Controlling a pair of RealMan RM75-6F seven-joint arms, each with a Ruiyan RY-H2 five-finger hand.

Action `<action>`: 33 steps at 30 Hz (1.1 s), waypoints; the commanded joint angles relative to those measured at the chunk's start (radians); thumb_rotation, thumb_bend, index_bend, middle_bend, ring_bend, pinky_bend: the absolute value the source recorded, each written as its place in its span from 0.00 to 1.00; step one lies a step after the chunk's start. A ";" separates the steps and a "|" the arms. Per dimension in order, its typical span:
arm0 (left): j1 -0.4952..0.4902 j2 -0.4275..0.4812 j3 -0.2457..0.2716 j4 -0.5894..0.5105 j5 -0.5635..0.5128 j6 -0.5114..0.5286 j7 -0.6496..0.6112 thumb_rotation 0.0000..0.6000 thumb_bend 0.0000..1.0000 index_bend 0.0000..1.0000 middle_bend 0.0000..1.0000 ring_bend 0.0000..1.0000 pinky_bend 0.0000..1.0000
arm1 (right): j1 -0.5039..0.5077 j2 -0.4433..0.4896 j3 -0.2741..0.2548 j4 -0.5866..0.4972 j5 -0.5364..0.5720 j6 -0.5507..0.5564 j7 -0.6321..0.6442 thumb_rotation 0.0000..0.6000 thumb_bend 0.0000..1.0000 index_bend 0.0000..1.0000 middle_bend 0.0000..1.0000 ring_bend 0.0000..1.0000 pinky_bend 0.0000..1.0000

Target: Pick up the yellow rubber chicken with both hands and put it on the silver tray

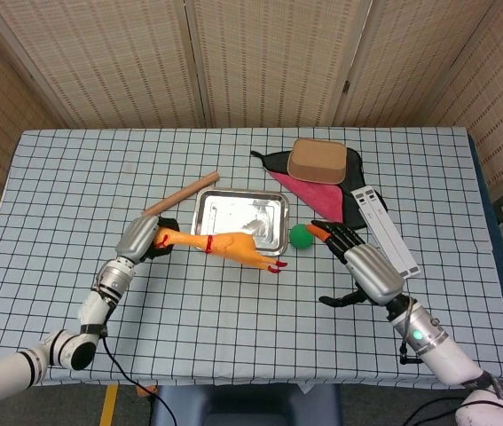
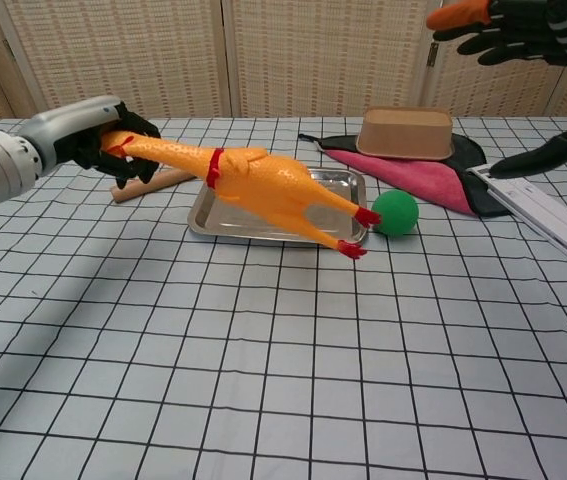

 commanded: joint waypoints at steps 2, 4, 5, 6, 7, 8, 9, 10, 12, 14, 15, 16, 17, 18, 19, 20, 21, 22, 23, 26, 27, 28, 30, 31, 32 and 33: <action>-0.079 -0.021 -0.095 0.107 -0.114 -0.155 -0.134 1.00 0.74 0.79 0.61 0.49 0.58 | -0.012 0.018 -0.009 0.028 0.013 -0.001 0.008 1.00 0.05 0.00 0.00 0.00 0.00; -0.107 -0.028 -0.113 0.153 -0.128 -0.201 -0.162 1.00 0.73 0.79 0.61 0.49 0.58 | -0.011 0.020 -0.008 0.048 0.020 -0.007 0.027 1.00 0.05 0.00 0.00 0.00 0.00; -0.117 -0.035 -0.115 0.174 -0.128 -0.211 -0.166 1.00 0.73 0.79 0.61 0.49 0.58 | -0.011 0.019 -0.007 0.056 0.021 -0.008 0.035 1.00 0.05 0.00 0.00 0.00 0.00; -0.126 -0.043 -0.117 0.195 -0.128 -0.218 -0.170 1.00 0.73 0.79 0.61 0.49 0.58 | -0.011 0.018 -0.007 0.066 0.022 -0.009 0.043 1.00 0.05 0.00 0.00 0.00 0.00; -0.135 -0.054 -0.117 0.217 -0.129 -0.225 -0.173 1.00 0.74 0.79 0.61 0.49 0.58 | -0.010 0.016 -0.006 0.075 0.022 -0.012 0.050 1.00 0.05 0.00 0.00 0.00 0.00; -0.146 -0.072 -0.118 0.251 -0.131 -0.233 -0.176 1.00 0.74 0.79 0.61 0.49 0.58 | -0.008 0.014 -0.006 0.087 0.023 -0.016 0.060 1.00 0.05 0.00 0.00 0.00 0.00; -0.155 -0.086 -0.118 0.279 -0.134 -0.240 -0.177 1.00 0.74 0.79 0.61 0.49 0.58 | -0.007 0.012 -0.007 0.095 0.022 -0.020 0.067 1.00 0.05 0.00 0.00 0.00 0.00; -0.164 -0.101 -0.116 0.310 -0.136 -0.250 -0.177 1.00 0.74 0.79 0.61 0.49 0.58 | -0.005 0.010 -0.007 0.104 0.022 -0.023 0.073 1.00 0.05 0.00 0.00 0.00 0.00; -0.181 -0.133 -0.111 0.376 -0.142 -0.275 -0.182 1.00 0.74 0.79 0.61 0.49 0.58 | -0.002 0.004 -0.006 0.122 0.022 -0.029 0.086 1.00 0.05 0.00 0.00 0.00 0.00; -0.195 -0.168 -0.103 0.446 -0.141 -0.295 -0.186 1.00 0.73 0.79 0.61 0.49 0.58 | 0.001 -0.001 -0.006 0.138 0.022 -0.035 0.098 1.00 0.05 0.00 0.00 0.00 0.00; -0.200 -0.183 -0.101 0.475 -0.140 -0.302 -0.190 1.00 0.73 0.79 0.61 0.49 0.58 | 0.002 -0.004 -0.005 0.144 0.022 -0.037 0.103 1.00 0.05 0.00 0.00 0.00 0.00; -0.205 -0.199 -0.099 0.503 -0.139 -0.308 -0.196 1.00 0.72 0.79 0.61 0.49 0.58 | 0.004 -0.006 -0.004 0.150 0.023 -0.038 0.107 1.00 0.05 0.00 0.00 0.00 0.00; -0.210 -0.218 -0.098 0.539 -0.137 -0.313 -0.206 1.00 0.72 0.78 0.61 0.49 0.58 | 0.005 -0.008 -0.003 0.157 0.024 -0.041 0.114 1.00 0.05 0.00 0.00 0.00 0.00; -0.213 -0.233 -0.097 0.565 -0.135 -0.315 -0.212 1.00 0.70 0.77 0.61 0.49 0.58 | 0.006 -0.010 -0.003 0.162 0.023 -0.042 0.118 1.00 0.05 0.00 0.00 0.00 0.00; -0.217 -0.247 -0.097 0.590 -0.134 -0.319 -0.219 1.00 0.69 0.75 0.60 0.49 0.58 | 0.007 -0.012 -0.003 0.166 0.023 -0.043 0.121 1.00 0.05 0.00 0.00 0.00 0.00; -0.221 -0.263 -0.093 0.618 -0.129 -0.327 -0.226 1.00 0.67 0.69 0.54 0.46 0.58 | 0.008 -0.014 -0.003 0.172 0.023 -0.045 0.124 1.00 0.05 0.00 0.00 0.00 0.00; -0.224 -0.272 -0.088 0.634 -0.124 -0.336 -0.229 1.00 0.65 0.62 0.47 0.43 0.59 | 0.009 -0.015 -0.003 0.175 0.024 -0.047 0.126 1.00 0.05 0.00 0.00 0.00 0.00; -0.227 -0.279 -0.083 0.648 -0.118 -0.346 -0.234 1.00 0.62 0.44 0.31 0.34 0.58 | 0.010 -0.017 -0.002 0.178 0.024 -0.048 0.128 1.00 0.05 0.00 0.00 0.00 0.00; -0.231 -0.286 -0.078 0.663 -0.111 -0.360 -0.241 1.00 0.60 0.26 0.17 0.24 0.56 | 0.011 -0.019 -0.003 0.180 0.024 -0.049 0.130 1.00 0.05 0.00 0.00 0.00 0.00; -0.235 -0.294 -0.069 0.683 -0.086 -0.363 -0.262 1.00 0.55 0.00 0.00 0.03 0.45 | 0.009 -0.023 -0.004 0.186 0.023 -0.045 0.118 1.00 0.05 0.00 0.00 0.00 0.00; -0.235 -0.299 -0.066 0.689 -0.077 -0.350 -0.263 1.00 0.54 0.00 0.00 0.01 0.41 | 0.008 -0.024 -0.003 0.186 0.023 -0.041 0.111 1.00 0.05 0.00 0.00 0.00 0.00; -0.234 -0.304 -0.063 0.695 -0.067 -0.333 -0.260 1.00 0.52 0.00 0.00 0.00 0.35 | 0.006 -0.025 -0.003 0.186 0.025 -0.037 0.104 1.00 0.05 0.00 0.00 0.00 0.00; -0.232 -0.321 -0.058 0.712 -0.054 -0.286 -0.241 1.00 0.49 0.00 0.00 0.00 0.28 | 0.001 -0.025 -0.004 0.182 0.027 -0.031 0.095 1.00 0.05 0.00 0.00 0.00 0.00; -0.232 -0.329 -0.057 0.717 -0.052 -0.271 -0.228 1.00 0.47 0.00 0.00 0.00 0.25 | -0.001 -0.023 -0.005 0.179 0.028 -0.030 0.096 1.00 0.05 0.00 0.00 0.00 0.00; -0.232 -0.337 -0.059 0.718 -0.053 -0.253 -0.213 1.00 0.46 0.00 0.00 0.00 0.24 | -0.003 -0.020 -0.007 0.174 0.029 -0.030 0.098 1.00 0.05 0.00 0.00 0.00 0.00; -0.232 -0.341 -0.061 0.715 -0.056 -0.244 -0.203 1.00 0.45 0.00 0.00 0.00 0.22 | -0.004 -0.018 -0.008 0.171 0.028 -0.029 0.099 1.00 0.05 0.00 0.00 0.00 0.00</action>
